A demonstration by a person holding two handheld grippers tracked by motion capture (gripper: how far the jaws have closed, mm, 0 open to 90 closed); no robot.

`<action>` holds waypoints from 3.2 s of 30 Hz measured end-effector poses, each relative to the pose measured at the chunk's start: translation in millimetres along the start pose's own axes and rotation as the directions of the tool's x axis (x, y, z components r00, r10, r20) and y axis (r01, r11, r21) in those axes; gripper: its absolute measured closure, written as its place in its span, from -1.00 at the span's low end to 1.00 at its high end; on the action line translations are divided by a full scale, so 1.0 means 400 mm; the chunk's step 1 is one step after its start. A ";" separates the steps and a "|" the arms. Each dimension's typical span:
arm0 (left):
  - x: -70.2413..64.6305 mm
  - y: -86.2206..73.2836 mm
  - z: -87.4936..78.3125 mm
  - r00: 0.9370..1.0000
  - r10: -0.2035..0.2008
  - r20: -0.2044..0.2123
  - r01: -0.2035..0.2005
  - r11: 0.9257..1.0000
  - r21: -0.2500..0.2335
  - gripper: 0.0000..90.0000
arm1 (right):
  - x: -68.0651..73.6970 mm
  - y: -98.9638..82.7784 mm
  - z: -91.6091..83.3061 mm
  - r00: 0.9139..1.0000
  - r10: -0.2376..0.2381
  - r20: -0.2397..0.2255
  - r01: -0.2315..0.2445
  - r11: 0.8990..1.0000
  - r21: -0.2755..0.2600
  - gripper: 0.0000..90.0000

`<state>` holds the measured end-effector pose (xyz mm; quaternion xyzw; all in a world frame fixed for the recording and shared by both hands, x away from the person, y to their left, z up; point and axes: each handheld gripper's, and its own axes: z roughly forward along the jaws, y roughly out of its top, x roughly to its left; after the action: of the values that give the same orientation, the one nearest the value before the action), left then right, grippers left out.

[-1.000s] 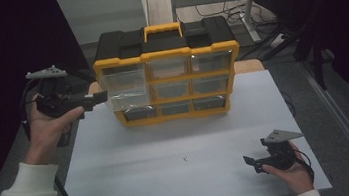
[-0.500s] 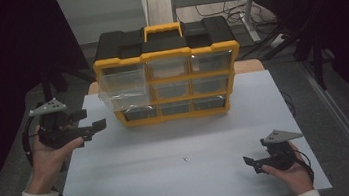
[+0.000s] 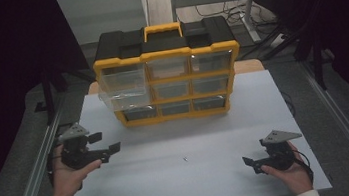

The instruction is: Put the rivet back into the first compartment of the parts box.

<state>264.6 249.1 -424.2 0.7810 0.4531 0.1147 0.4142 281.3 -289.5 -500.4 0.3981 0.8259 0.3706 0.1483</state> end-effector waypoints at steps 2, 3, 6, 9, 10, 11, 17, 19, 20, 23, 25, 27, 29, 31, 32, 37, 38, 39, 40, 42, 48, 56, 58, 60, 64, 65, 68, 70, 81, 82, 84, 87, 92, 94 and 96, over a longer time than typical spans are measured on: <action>-0.014 -0.012 0.034 1.000 0.009 0.010 -0.009 1.000 0.024 -0.60 | 0.001 0.000 0.001 1.000 -0.002 -0.003 0.002 1.000 0.001 -0.84; -0.020 -0.016 0.051 1.000 0.013 0.018 -0.014 0.999 0.037 -0.60 | 0.002 0.000 0.002 1.000 -0.004 -0.003 0.004 1.000 0.002 -0.84; -0.041 -0.024 0.099 0.999 0.030 0.037 -0.033 0.997 0.075 -0.60 | 0.002 0.000 0.002 1.000 -0.005 -0.003 0.005 1.000 0.002 -0.84; -0.062 -0.025 0.136 0.997 0.052 0.053 -0.058 0.993 0.104 -0.60 | 0.001 0.000 0.001 1.000 -0.003 -0.004 0.003 1.000 0.002 -0.84; -0.069 -0.025 0.147 0.997 0.062 0.054 -0.068 0.991 0.113 -0.60 | 0.000 0.000 0.001 1.000 -0.003 -0.004 0.003 1.000 0.002 -0.84; -0.076 -0.025 0.158 0.996 0.072 0.056 -0.079 0.989 0.122 -0.60 | 0.000 0.000 0.001 1.000 -0.003 -0.004 0.003 1.000 0.001 -0.84; -0.115 -0.018 0.211 0.990 0.115 0.077 -0.126 0.980 0.154 -0.59 | 0.000 0.000 0.001 1.000 -0.004 -0.005 0.004 1.000 0.003 -0.84; -0.127 -0.013 0.225 0.989 0.122 0.086 -0.135 0.978 0.160 -0.59 | 0.001 0.000 0.002 1.000 -0.005 -0.004 0.005 1.000 0.004 -0.84; -0.132 -0.010 0.232 0.988 0.126 0.089 -0.139 0.977 0.161 -0.59 | 0.001 0.000 0.002 1.000 -0.007 -0.004 0.007 1.000 0.004 -0.84; -0.147 0.000 0.252 0.985 0.136 0.104 -0.152 0.974 0.167 -0.58 | 0.002 0.000 0.003 1.000 -0.007 -0.004 0.007 1.000 0.007 -0.84; -0.160 0.009 0.269 0.983 0.135 0.122 -0.155 0.974 0.168 -0.58 | 0.001 0.000 0.003 1.000 -0.007 -0.004 0.007 1.000 0.007 -0.84; -0.172 0.016 0.285 0.981 0.141 0.133 -0.162 0.972 0.169 -0.57 | 0.001 0.000 0.002 1.000 -0.007 -0.004 0.007 1.000 0.006 -0.84; -0.182 0.023 0.298 0.979 0.149 0.141 -0.173 0.969 0.177 -0.56 | 0.001 -0.001 0.002 1.000 -0.007 -0.004 0.008 1.000 0.006 -0.84; -0.191 0.028 0.312 0.977 0.156 0.148 -0.183 0.965 0.187 -0.55 | 0.000 -0.001 0.002 1.000 -0.005 -0.005 0.005 1.000 0.006 -0.84; -0.196 0.030 0.319 0.976 0.157 0.150 -0.184 0.965 0.188 -0.55 | 0.000 -0.001 0.002 1.000 -0.005 -0.005 0.005 1.000 0.006 -0.84; -0.212 0.043 0.346 0.974 0.160 0.161 -0.190 0.962 0.196 -0.53 | 0.001 -0.001 0.003 1.000 -0.007 -0.006 0.007 1.000 0.007 -0.84; -0.216 0.046 0.352 0.972 0.168 0.163 -0.199 0.959 0.202 -0.52 | 0.000 -0.001 0.003 1.000 -0.007 -0.005 0.007 1.000 0.007 -0.84; -0.219 0.049 0.358 0.971 0.172 0.165 -0.204 0.957 0.205 -0.52 | 0.000 -0.001 0.003 1.000 -0.007 -0.005 0.007 1.000 0.008 -0.84; -0.222 0.051 0.363 0.971 0.173 0.167 -0.205 0.957 0.206 -0.51 | 0.001 -0.001 0.003 1.000 -0.006 -0.006 0.006 1.000 0.008 -0.84; -0.229 0.055 0.375 0.968 0.180 0.174 -0.216 0.953 0.212 -0.50 | 0.001 -0.001 0.003 1.000 -0.007 -0.006 0.007 1.000 0.008 -0.84; -0.248 0.062 0.415 0.961 0.195 0.197 -0.239 0.943 0.231 -0.48 | 0.000 -0.001 0.003 1.000 -0.011 -0.006 0.011 1.000 0.011 -0.84; -0.267 0.050 0.464 0.958 0.226 0.177 -0.270 0.919 0.288 -0.34 | -0.001 -0.002 0.002 1.000 -0.011 -0.007 0.012 1.000 0.011 -0.84; -0.266 0.047 0.471 0.955 0.237 0.177 -0.282 0.911 0.300 -0.28 | -0.002 -0.002 0.002 1.000 -0.010 -0.007 0.010 1.000 0.012 -0.84; -0.267 0.044 0.478 0.954 0.242 0.179 -0.287 0.906 0.309 -0.21 | -0.002 -0.002 0.002 1.000 -0.010 -0.008 0.010 1.000 0.012 -0.84; -0.276 0.038 0.487 0.950 0.262 0.167 -0.304 0.894 0.329 -0.05 | -0.001 -0.003 0.003 1.000 -0.011 -0.006 0.012 1.000 0.013 -0.84; -0.280 0.036 0.490 0.950 0.259 0.172 -0.304 0.894 0.331 -0.03 | -0.001 -0.002 0.003 1.000 -0.012 -0.005 0.012 1.000 0.014 -0.84; -0.288 0.033 0.495 0.945 0.284 0.164 -0.325 0.880 0.347 0.06 | -0.001 -0.003 0.003 1.000 -0.014 -0.006 0.014 1.000 0.016 -0.84; -0.290 0.032 0.497 0.944 0.286 0.163 -0.326 0.877 0.352 0.15 | -0.001 -0.003 0.003 1.000 -0.014 -0.006 0.014 1.000 0.015 -0.84; -0.295 0.032 0.497 0.939 0.304 0.158 -0.341 0.872 0.351 0.65 | -0.001 -0.002 0.004 1.000 -0.016 -0.008 0.016 1.000 0.017 -0.84; -0.294 0.033 0.497 0.939 0.304 0.161 -0.342 0.872 0.350 0.66 | 0.000 -0.002 0.004 1.000 -0.016 -0.009 0.016 1.000 0.018 -0.84; -0.293 0.032 0.497 0.942 0.292 0.167 -0.333 0.877 0.345 0.66 | -0.001 -0.003 0.004 1.000 -0.016 -0.009 0.016 1.000 0.018 -0.84; -0.292 0.032 0.497 0.941 0.292 0.170 -0.334 0.878 0.344 0.67 | -0.001 -0.002 0.004 1.000 -0.015 -0.011 0.015 1.000 0.018 -0.84; -0.289 0.034 0.495 0.936 0.306 0.173 -0.348 0.869 0.350 0.67 | -0.002 -0.003 0.002 1.000 -0.015 -0.010 0.016 1.000 0.016 -0.84; -0.287 0.034 0.493 0.936 0.303 0.176 -0.348 0.870 0.350 0.67 | -0.003 -0.003 0.002 1.000 -0.016 -0.010 0.016 1.000 0.015 -0.84; -0.286 0.035 0.488 0.940 0.291 0.178 -0.336 0.879 0.340 0.67 | -0.003 -0.003 0.002 1.000 -0.015 -0.010 0.015 1.000 0.015 -0.84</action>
<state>317.1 47.5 -514.2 0.9127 0.3078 0.0462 0.2646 281.8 -290.6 -501.7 0.3910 0.8324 0.3653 0.1441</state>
